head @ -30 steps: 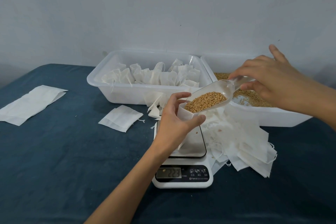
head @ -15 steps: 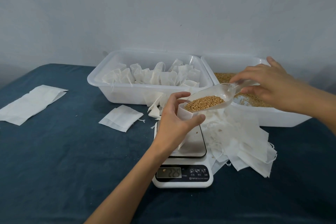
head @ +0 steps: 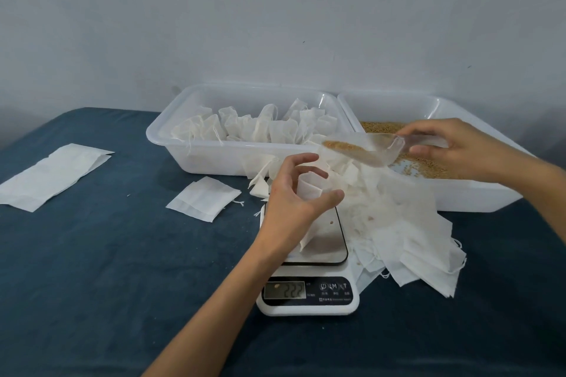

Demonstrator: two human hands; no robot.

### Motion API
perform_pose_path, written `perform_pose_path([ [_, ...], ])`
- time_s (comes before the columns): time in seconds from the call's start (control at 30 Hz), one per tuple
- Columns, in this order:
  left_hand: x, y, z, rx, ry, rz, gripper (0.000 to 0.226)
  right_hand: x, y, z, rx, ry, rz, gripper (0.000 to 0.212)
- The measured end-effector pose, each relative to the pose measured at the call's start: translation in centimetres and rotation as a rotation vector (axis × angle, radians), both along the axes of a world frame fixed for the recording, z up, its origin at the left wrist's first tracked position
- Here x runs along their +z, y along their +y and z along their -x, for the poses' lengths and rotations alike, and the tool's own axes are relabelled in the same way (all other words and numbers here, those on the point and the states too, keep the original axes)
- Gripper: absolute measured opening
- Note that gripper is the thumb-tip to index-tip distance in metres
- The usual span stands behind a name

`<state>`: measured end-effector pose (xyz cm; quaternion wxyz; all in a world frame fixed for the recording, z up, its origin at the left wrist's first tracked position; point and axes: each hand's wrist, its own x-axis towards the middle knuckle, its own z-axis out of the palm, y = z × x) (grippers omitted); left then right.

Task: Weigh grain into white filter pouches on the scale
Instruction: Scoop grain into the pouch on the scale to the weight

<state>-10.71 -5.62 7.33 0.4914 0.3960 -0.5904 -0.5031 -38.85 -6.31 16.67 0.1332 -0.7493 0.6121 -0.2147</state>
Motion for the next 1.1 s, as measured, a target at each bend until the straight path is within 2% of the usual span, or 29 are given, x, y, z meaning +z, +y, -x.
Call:
perform_pose_path([
  [0.17,-0.3,-0.2,-0.2,-0.003,0.001,0.011,0.057,-1.6,-1.6,3.4,-0.239,-0.040,0.018,0.024],
  [0.27,-0.3,-0.3,-0.2,-0.005,-0.011,0.022,0.056,-2.8,-2.8,5.0,-0.462,0.054,-0.026,0.030],
  [0.37,-0.5,-0.3,-0.2,0.000,-0.003,0.029,0.055,-4.2,-4.0,6.2,-0.602,0.153,-0.120,0.018],
  [0.5,-0.5,-0.4,-0.1,0.008,0.009,0.044,0.055,-5.4,-5.2,7.2,-0.642,0.379,-0.292,0.020],
  [0.57,-0.5,-0.4,0.0,0.005,0.007,0.037,0.057,-5.5,-5.6,7.1,-0.637,0.443,-0.310,0.018],
  [0.73,-0.5,-0.2,-0.2,0.007,-0.001,0.027,0.057,-5.7,-5.6,6.7,-0.658,0.443,-0.291,0.031],
  [0.8,-0.5,-0.3,-0.3,0.005,0.001,0.014,0.057,-5.3,-5.0,5.8,-0.637,0.459,-0.143,0.031],
  [0.87,-0.5,-0.6,-0.5,-0.005,-0.006,-0.020,0.058,-4.6,-3.9,3.4,-0.563,0.376,0.144,0.022],
  [0.93,-0.6,-1.0,-0.9,-0.029,-0.042,-0.076,0.060,-3.8,-2.0,-0.4,-0.387,0.147,0.382,0.016],
  [1.0,-0.6,-1.3,-1.3,-0.058,-0.074,-0.123,0.062,-3.7,0.3,-4.8,-0.195,-0.073,0.434,0.018],
  [1.1,-0.5,-1.4,-1.8,-0.068,-0.097,-0.122,0.052,-5.5,2.5,-9.7,-0.036,-0.250,0.374,0.025],
])
